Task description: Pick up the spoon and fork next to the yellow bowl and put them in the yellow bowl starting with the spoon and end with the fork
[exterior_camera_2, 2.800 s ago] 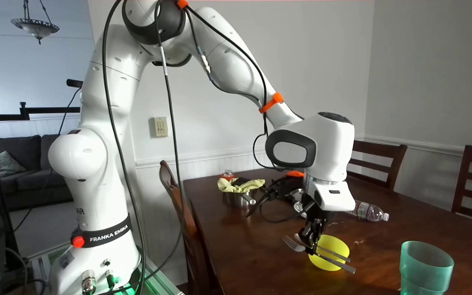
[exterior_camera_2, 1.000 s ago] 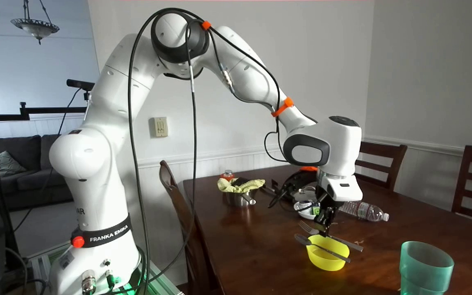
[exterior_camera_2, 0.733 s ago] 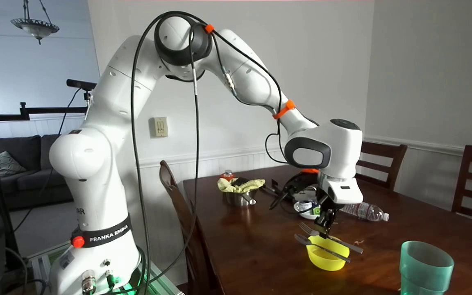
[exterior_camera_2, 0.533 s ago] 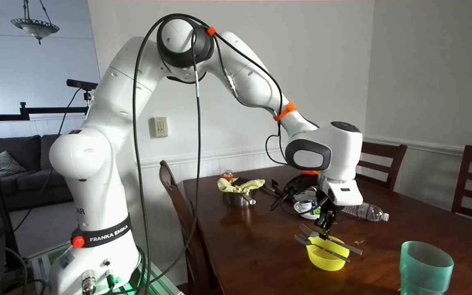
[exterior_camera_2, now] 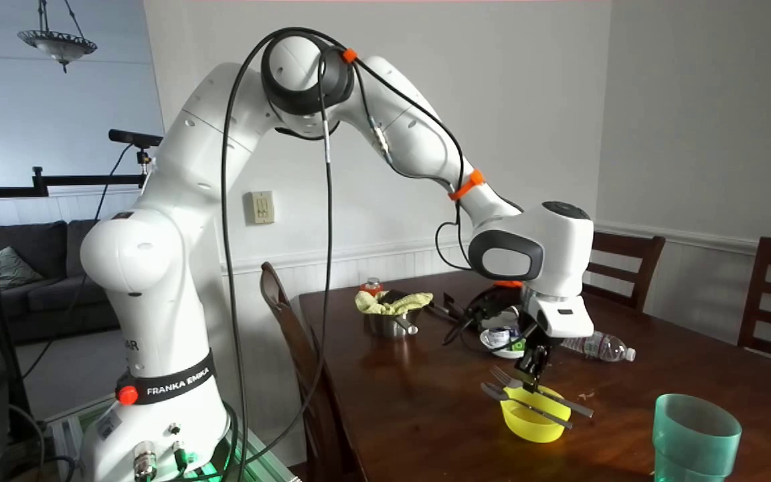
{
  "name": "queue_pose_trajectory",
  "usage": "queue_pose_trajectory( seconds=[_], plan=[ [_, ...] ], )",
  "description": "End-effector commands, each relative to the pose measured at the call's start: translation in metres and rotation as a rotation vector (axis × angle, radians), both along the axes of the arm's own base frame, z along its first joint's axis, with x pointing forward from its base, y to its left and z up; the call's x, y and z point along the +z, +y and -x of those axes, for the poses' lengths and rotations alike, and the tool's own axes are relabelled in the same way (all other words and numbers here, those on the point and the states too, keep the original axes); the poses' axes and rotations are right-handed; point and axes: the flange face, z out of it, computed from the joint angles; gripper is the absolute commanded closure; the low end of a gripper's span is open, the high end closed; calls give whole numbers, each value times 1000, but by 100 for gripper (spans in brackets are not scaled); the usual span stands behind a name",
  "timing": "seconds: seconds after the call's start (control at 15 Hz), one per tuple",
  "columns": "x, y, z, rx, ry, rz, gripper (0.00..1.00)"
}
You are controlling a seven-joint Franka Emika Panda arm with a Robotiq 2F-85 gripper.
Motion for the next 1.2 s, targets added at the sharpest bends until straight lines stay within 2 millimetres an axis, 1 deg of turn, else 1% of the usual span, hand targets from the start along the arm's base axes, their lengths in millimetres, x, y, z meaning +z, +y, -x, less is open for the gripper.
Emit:
queue_pose_trajectory(
  seconds=[0.0, 0.6, 0.67, 0.73, 0.8, 0.93, 1.13],
  plan=[
    [-3, -5, -5, -27, -1, -24, 98],
    [-5, -5, -5, -30, 6, -30, 98],
    [-6, -5, -4, -30, 8, -28, 86],
    [-6, -5, -5, -31, 9, -29, 69],
    [-6, -5, -5, -31, 10, -28, 60],
    [-7, -5, -4, -31, 10, -29, 45],
    [-6, -5, -4, -32, 9, -29, 31]
  ],
)
